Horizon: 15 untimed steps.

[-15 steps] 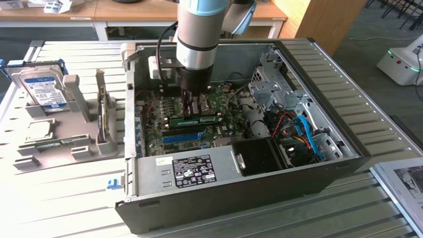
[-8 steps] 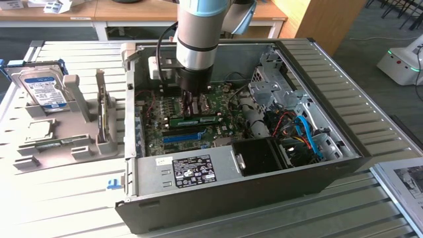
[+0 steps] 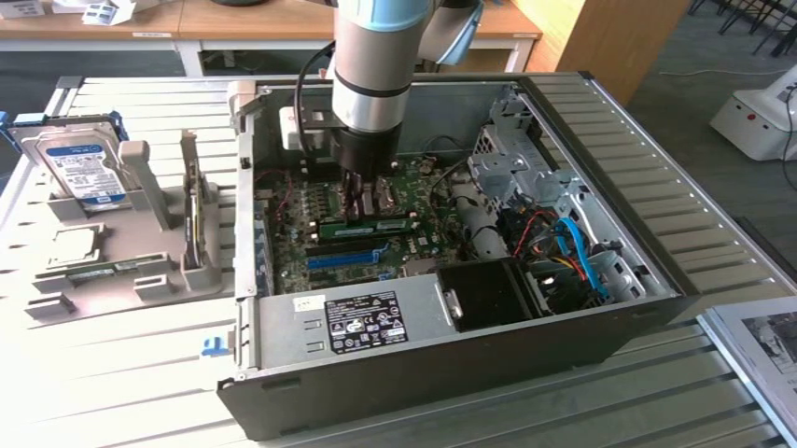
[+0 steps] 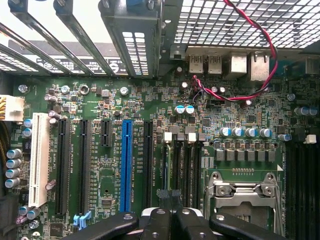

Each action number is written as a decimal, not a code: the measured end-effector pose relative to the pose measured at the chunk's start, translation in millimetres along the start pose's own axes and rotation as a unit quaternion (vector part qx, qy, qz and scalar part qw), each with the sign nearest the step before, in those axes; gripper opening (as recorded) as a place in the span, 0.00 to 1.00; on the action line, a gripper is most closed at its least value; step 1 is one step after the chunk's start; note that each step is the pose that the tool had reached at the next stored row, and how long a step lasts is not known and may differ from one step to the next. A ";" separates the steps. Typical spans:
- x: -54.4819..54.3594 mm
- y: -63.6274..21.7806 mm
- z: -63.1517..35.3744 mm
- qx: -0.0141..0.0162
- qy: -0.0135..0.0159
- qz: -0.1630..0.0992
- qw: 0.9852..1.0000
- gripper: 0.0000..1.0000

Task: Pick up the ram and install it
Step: 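Press down the ram until it locks into place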

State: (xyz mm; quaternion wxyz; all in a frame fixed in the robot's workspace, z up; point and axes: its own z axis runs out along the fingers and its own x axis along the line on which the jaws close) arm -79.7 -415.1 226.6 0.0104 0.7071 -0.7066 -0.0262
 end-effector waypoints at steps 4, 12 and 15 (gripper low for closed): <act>0.0 0.0 0.1 0.000 0.000 0.000 1.000 0.10; 0.2 0.0 0.8 0.000 0.000 0.000 1.000 0.10; 0.8 -0.1 1.4 0.000 -0.001 0.000 1.000 0.10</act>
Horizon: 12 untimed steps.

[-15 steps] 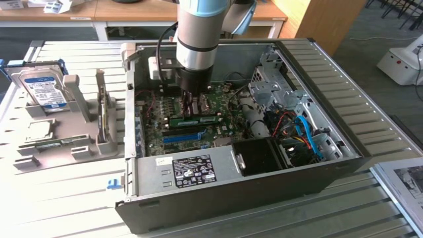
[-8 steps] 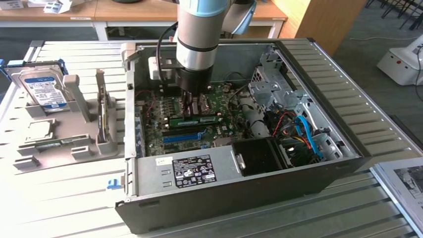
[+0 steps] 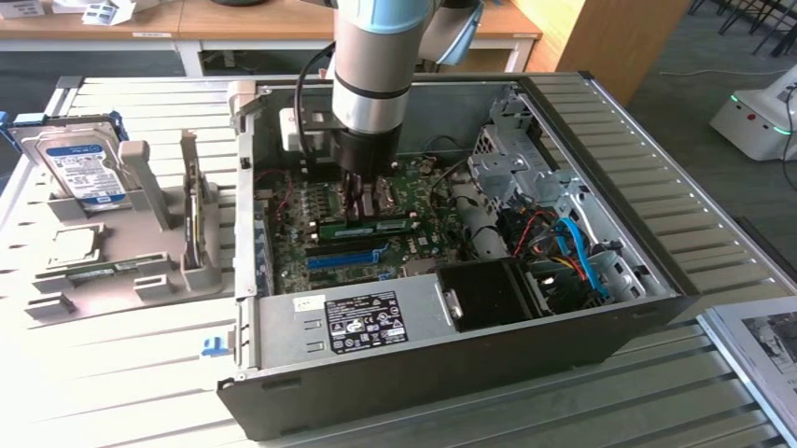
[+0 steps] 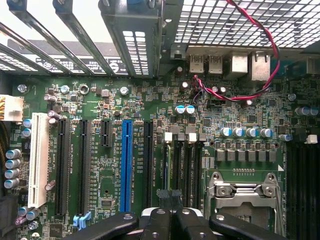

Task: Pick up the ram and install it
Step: 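Press down the ram until it locks into place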

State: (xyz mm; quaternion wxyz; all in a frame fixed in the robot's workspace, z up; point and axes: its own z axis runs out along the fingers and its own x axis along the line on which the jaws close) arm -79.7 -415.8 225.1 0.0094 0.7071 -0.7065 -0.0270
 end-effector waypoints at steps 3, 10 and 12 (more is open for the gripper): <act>0.1 0.0 0.0 0.000 0.000 0.000 1.000 0.10; 0.4 0.0 0.3 0.000 0.000 0.000 1.000 0.10; 0.6 0.0 0.3 0.000 0.000 0.000 1.000 0.10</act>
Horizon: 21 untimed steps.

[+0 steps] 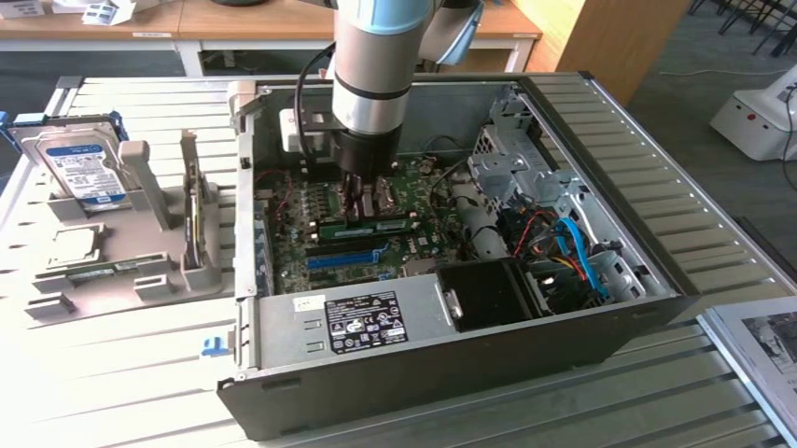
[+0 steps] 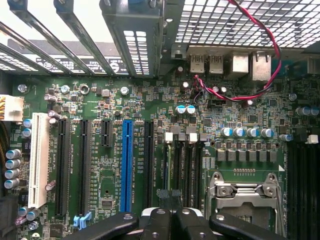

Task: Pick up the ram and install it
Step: 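Press down the ram until it locks into place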

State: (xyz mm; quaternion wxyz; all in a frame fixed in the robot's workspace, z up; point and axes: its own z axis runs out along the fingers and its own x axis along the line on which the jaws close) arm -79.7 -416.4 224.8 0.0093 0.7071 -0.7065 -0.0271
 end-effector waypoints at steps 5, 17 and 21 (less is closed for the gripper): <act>0.1 0.0 0.1 0.000 0.000 0.000 1.000 0.10; 0.3 0.0 1.2 0.000 0.000 0.000 1.000 0.10; 0.5 -0.1 1.9 0.000 -0.001 0.000 1.000 0.10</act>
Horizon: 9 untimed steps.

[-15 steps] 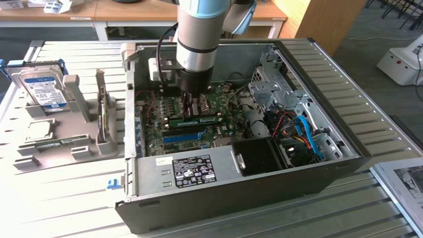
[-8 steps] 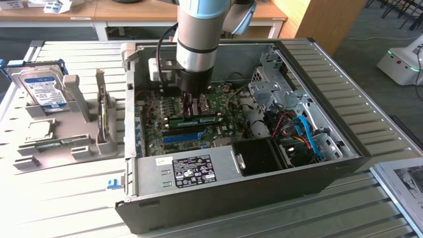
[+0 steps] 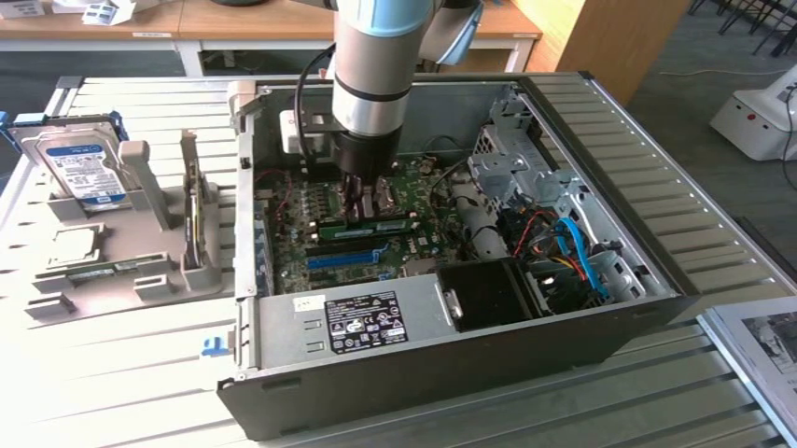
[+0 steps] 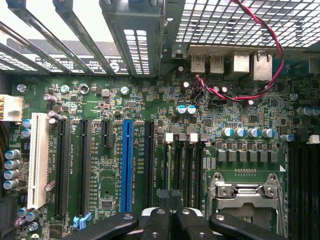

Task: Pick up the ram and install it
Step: 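Press down the ram until it locks into place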

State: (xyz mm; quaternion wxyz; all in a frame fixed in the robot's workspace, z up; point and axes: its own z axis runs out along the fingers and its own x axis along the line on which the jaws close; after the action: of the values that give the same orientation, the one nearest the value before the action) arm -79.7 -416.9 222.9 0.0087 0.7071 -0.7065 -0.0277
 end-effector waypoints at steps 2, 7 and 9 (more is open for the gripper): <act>0.0 0.0 0.3 0.000 0.000 0.000 1.000 0.10; 0.0 0.0 0.7 0.000 0.000 0.000 1.000 0.10; 0.0 0.0 0.8 0.000 0.000 0.000 1.000 0.10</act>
State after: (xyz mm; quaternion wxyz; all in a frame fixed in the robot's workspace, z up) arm -79.7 -416.9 222.1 0.0087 0.7071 -0.7065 -0.0277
